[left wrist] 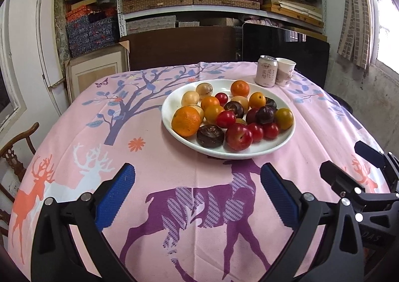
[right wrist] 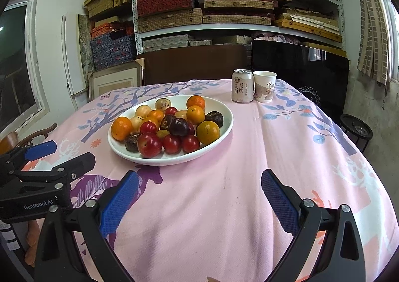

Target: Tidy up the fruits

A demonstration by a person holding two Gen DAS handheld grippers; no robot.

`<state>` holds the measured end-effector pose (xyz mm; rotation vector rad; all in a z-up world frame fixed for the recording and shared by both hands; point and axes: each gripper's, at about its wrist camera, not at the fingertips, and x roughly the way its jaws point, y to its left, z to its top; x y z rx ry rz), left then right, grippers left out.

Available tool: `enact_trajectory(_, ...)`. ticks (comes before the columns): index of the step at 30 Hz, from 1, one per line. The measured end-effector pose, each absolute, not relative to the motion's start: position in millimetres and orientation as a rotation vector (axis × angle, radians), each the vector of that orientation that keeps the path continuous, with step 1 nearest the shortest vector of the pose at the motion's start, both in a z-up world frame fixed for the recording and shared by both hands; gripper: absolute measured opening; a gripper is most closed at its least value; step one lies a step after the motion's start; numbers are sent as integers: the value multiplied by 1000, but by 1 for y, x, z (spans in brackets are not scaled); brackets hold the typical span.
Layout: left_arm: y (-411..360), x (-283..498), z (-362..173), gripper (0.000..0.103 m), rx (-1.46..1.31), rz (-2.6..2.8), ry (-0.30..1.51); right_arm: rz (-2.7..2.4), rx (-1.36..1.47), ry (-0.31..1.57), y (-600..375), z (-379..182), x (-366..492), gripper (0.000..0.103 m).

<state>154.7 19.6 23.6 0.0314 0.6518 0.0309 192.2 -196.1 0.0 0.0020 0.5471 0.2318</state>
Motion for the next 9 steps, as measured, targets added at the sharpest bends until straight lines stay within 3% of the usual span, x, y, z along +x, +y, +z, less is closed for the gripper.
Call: enact_trajectory(9, 20, 159, 20, 99, 15, 6, 686, 231, 0, 548, -197, 0, 192, 100)
